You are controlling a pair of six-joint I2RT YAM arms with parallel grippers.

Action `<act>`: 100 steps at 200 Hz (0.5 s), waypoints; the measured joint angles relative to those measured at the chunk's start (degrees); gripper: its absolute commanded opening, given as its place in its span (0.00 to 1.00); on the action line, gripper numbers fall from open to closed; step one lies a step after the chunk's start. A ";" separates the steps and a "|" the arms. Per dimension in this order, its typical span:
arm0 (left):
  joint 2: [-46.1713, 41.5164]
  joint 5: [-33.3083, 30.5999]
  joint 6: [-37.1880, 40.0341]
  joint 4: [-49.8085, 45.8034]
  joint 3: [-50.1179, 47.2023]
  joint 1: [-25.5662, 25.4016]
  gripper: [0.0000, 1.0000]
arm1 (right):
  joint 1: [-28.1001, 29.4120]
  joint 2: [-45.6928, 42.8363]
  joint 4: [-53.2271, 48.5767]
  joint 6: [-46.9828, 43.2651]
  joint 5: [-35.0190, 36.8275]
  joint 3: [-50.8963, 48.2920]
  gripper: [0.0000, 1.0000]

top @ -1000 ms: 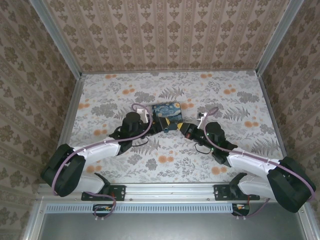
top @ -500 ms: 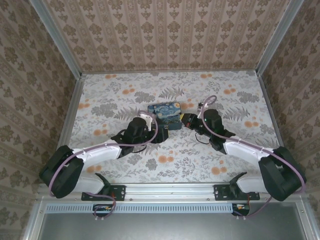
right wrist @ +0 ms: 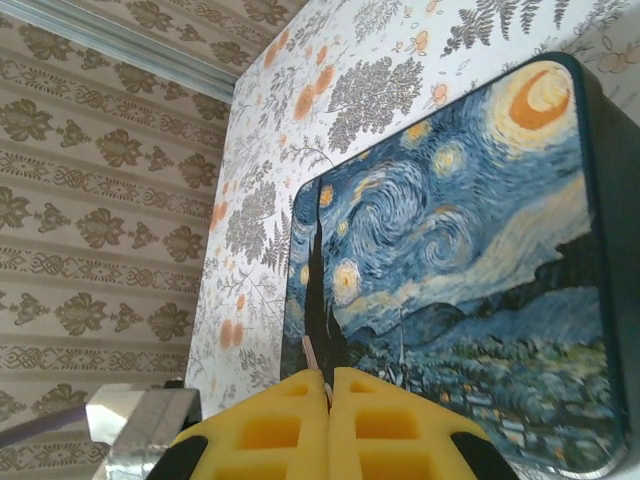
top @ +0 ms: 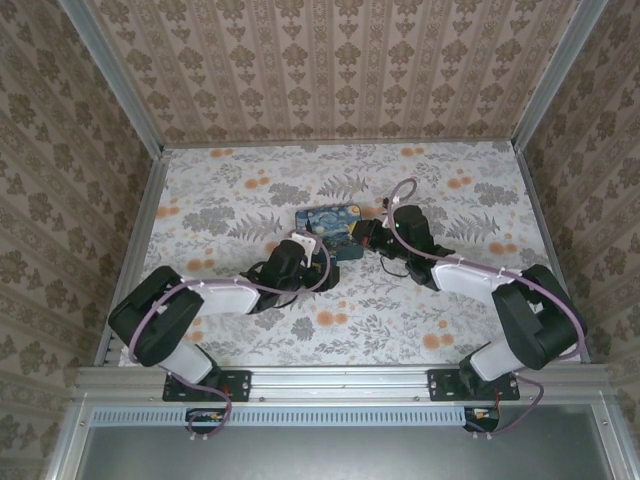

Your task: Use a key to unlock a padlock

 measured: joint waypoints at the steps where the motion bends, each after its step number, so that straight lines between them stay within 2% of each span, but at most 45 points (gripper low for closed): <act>1: 0.07 0.00 0.00 0.09 0.00 0.00 0.72 | 0.00 0.04 0.00 0.00 -0.02 0.07 0.00; 100: 7.32 -0.59 2.10 9.16 -0.04 0.00 0.70 | -0.31 7.06 0.02 0.07 -2.19 5.79 0.00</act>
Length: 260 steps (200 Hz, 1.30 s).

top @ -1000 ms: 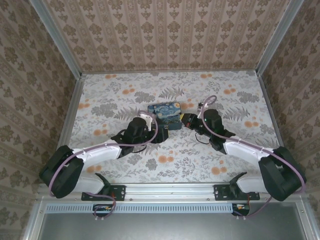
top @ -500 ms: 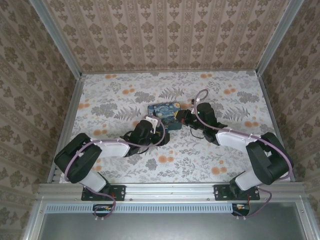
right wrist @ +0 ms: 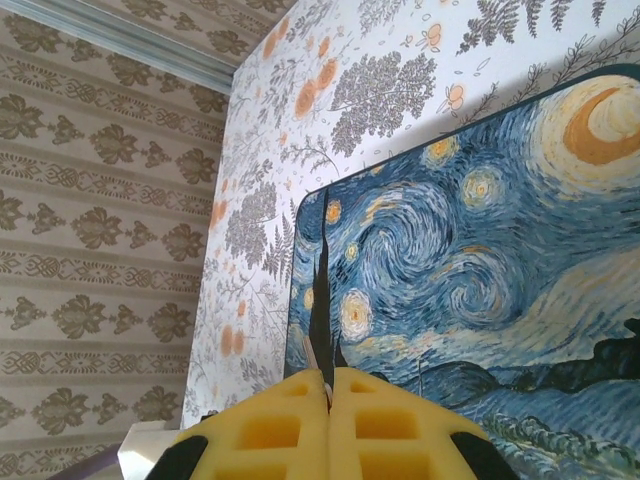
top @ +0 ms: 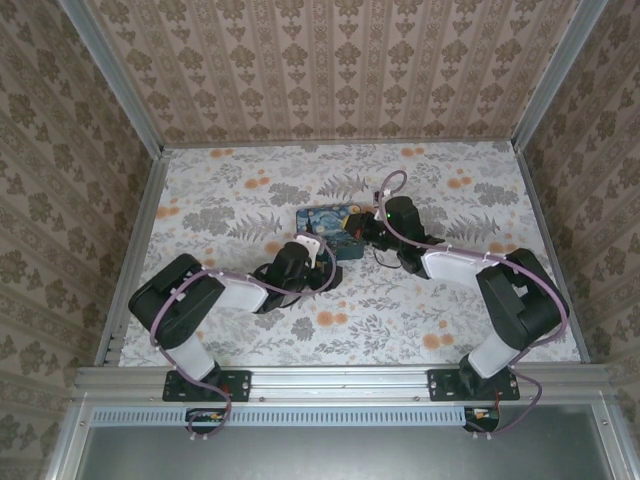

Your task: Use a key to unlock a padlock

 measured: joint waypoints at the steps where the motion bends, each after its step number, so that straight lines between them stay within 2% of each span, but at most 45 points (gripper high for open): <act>1: 0.04 0.00 0.00 0.04 0.00 0.00 0.71 | 0.00 0.07 0.00 0.00 0.00 0.02 0.00; 85: 3.17 -0.74 1.53 4.63 0.00 -0.04 0.69 | 0.00 2.99 0.48 0.22 -0.42 0.39 0.00; 175: 8.35 -1.75 2.32 14.29 0.42 -0.11 0.68 | 0.00 4.48 2.27 0.42 -0.39 0.39 0.00; 260: 9.05 0.81 -0.74 15.15 1.44 -0.04 0.69 | -0.07 6.91 4.98 1.75 -0.48 0.28 0.00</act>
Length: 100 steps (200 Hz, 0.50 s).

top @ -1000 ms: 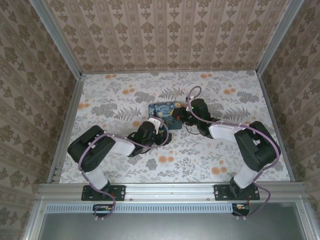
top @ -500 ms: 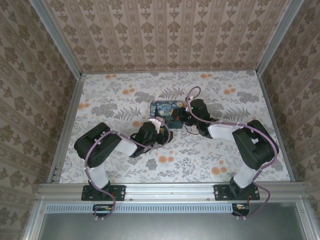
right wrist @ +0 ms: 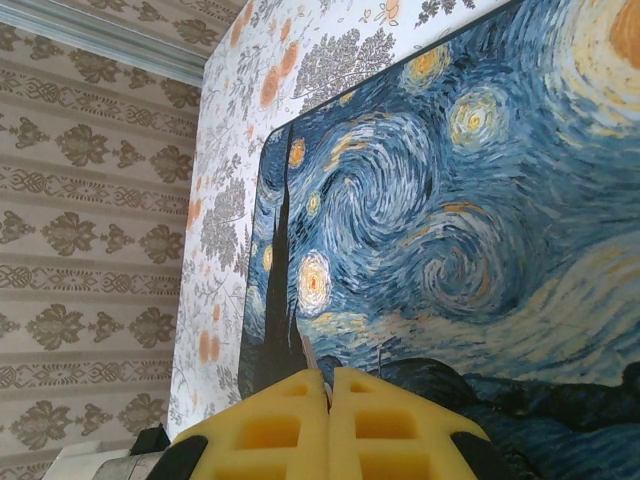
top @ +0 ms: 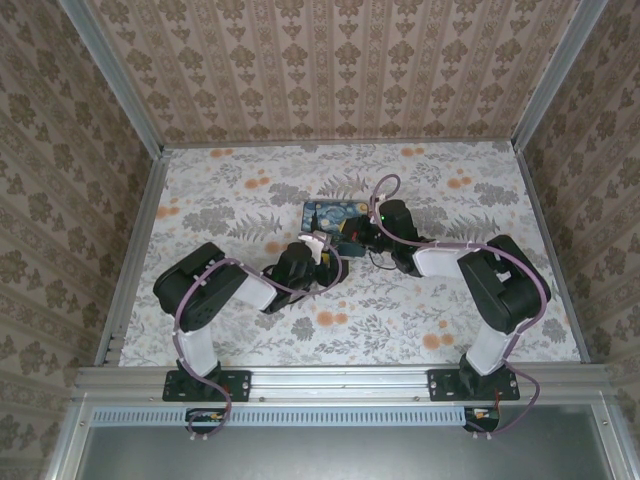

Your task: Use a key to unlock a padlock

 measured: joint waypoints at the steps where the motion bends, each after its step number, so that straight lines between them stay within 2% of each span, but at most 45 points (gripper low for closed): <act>1: 0.00 0.04 -0.04 0.00 0.00 0.00 0.69 | 0.00 0.00 0.02 0.00 0.00 0.00 0.00; 43: 0.52 1.86 -3.26 1.66 0.04 0.11 0.69 | -0.04 0.09 0.44 0.17 0.00 -0.31 0.00; 100: 4.76 3.08 -8.92 11.10 0.09 1.33 0.68 | -0.04 0.09 1.11 0.17 0.00 -0.76 0.00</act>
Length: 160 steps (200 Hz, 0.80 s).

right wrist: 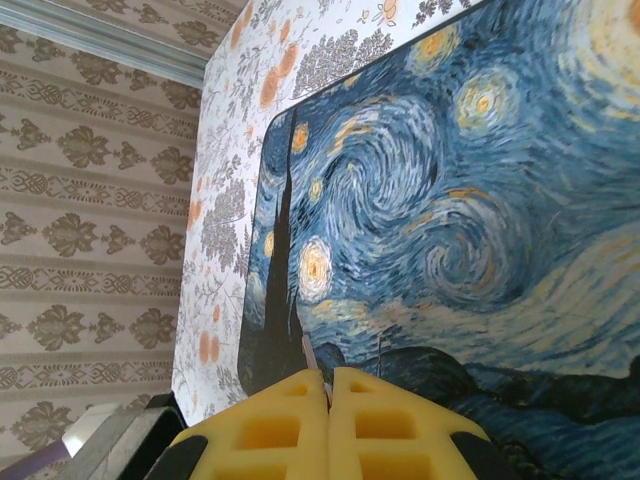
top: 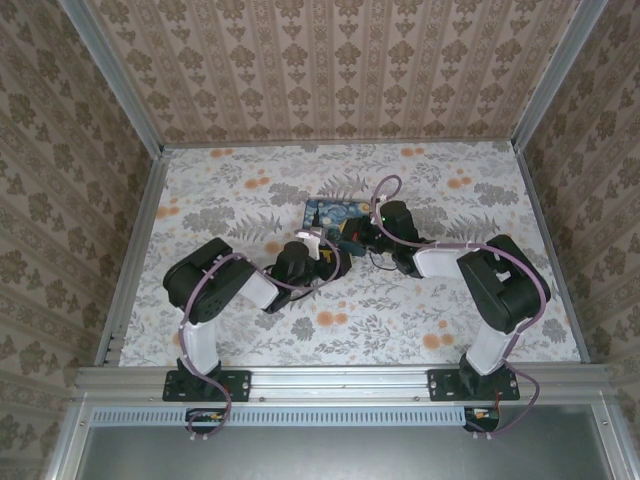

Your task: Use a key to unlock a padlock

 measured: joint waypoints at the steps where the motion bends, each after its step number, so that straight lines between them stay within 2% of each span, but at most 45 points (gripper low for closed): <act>1: 0.04 0.00 -0.04 0.07 0.00 0.02 0.67 | -0.02 0.00 0.00 0.02 0.00 0.00 0.00; 35: 0.81 -0.44 -0.28 0.09 0.81 0.07 0.62 | -0.11 0.00 0.02 0.02 0.00 0.00 0.00; 71: 0.81 -1.95 0.20 -2.84 1.90 0.07 0.47 | -0.11 0.00 0.00 0.02 0.00 -0.33 0.00; 160: 1.14 -3.78 0.81 -6.56 3.54 0.07 0.29 | -0.11 0.00 0.15 0.13 0.00 -0.37 0.00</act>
